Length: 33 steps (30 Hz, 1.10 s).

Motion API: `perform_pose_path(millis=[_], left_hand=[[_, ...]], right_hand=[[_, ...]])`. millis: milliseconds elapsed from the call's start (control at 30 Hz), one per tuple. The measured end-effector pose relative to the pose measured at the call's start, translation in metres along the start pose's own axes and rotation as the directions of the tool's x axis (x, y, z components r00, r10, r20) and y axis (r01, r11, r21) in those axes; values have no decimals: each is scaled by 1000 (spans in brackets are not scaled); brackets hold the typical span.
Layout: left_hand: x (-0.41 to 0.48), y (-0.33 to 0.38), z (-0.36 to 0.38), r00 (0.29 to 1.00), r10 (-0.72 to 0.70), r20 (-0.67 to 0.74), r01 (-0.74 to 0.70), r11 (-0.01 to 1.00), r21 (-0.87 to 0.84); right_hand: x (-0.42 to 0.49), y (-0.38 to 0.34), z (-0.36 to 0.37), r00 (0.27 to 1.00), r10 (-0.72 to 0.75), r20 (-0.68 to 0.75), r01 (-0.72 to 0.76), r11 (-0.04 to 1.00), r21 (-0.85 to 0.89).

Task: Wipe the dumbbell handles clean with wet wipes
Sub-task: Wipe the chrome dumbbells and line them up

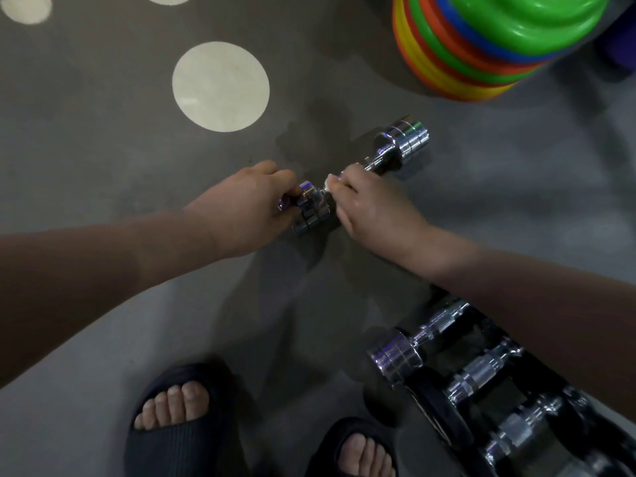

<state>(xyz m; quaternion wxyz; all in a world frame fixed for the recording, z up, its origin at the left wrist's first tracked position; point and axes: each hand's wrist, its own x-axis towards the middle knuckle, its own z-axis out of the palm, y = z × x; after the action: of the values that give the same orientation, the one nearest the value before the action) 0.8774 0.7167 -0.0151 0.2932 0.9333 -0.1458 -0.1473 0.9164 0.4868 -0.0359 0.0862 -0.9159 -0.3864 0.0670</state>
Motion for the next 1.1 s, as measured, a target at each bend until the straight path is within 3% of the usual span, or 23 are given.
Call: perform_pose_path(millis=[33,200,333,400,600,767,900,967,1100], left_hand=[[0,1,1,1000,-3,-2,3,1000,-4],[-2,-2,1,1000,-14,19,15,1000,-22],[-1,0,1,1000,7,5,-7,1000,-18],[0,2,1,1000,14,3,-14,1000,-12],[-2,1,0,999,41,18,-40,999,-24],[-3,4,1,999,44,2,-44,999,-16],[-7,6,2,998,65,23,-64,998,-16],[-8,5,4,997,71,30,-71,997,-12],[-7,5,6,996,85,20,-85,996,-18]], right_hand=[[0,4,-1,1000,-10,-1,10,1000,-9],[3,17,-5,975,211,-66,-217,971,-101],[3,-10,4,1000,-3,2,3,999,-40],[3,1,-2,1000,-28,10,28,999,-32],[-1,37,-12,966,240,-93,-253,951,-179],[-5,18,-6,1000,4,0,-4,998,-57],[-4,41,-14,969,240,-61,-247,933,-260],[-2,31,-8,955,291,-56,-296,928,-227],[-5,20,-3,995,95,11,-93,990,-106]])
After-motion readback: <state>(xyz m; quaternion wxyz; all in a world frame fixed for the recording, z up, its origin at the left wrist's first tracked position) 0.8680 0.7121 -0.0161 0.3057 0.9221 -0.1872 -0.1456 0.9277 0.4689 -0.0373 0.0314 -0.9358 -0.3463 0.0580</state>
